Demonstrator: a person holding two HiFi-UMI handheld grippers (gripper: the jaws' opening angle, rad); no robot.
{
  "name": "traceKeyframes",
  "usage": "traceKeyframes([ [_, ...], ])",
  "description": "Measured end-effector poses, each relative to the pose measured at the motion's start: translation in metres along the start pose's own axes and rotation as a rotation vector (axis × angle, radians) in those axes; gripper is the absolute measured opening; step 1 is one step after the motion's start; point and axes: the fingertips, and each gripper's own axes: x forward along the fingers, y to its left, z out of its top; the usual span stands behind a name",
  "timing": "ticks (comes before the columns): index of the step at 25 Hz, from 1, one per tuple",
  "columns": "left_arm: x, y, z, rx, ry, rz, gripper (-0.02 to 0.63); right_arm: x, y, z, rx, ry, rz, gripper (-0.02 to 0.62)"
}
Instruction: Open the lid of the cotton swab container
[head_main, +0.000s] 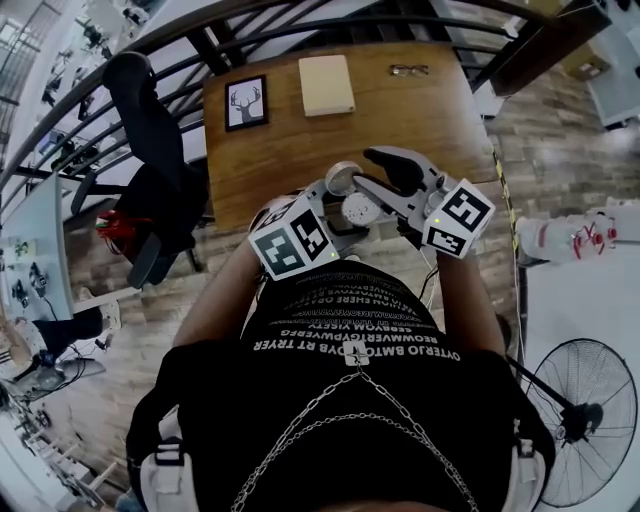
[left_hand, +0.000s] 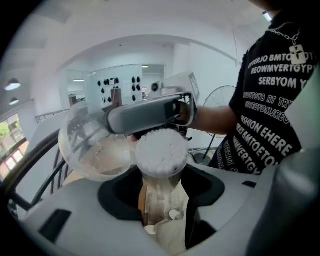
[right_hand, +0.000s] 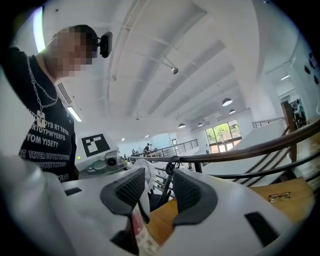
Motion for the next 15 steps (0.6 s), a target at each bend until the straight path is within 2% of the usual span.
traceKeyframes([
  [3,-0.005,0.022,-0.005,-0.093,-0.038,0.109,0.257,-0.009,-0.009,0.003,0.014,-0.027,-0.058,0.178],
  [7,-0.027,0.055,-0.014,-0.185,-0.073,0.298,0.259,-0.026,-0.029,-0.007,-0.018,0.015,-0.209,0.143],
  [10,-0.049,0.077,-0.023,-0.218,-0.067,0.434,0.259,-0.047,-0.039,-0.002,-0.108,0.0,-0.341,0.053],
  [11,-0.058,0.085,-0.024,-0.228,-0.076,0.482,0.259,-0.054,-0.042,0.002,-0.135,-0.01,-0.383,0.042],
  [15,-0.101,0.104,-0.024,-0.26,-0.203,0.667,0.259,-0.081,-0.052,0.014,-0.158,-0.033,-0.528,0.02],
])
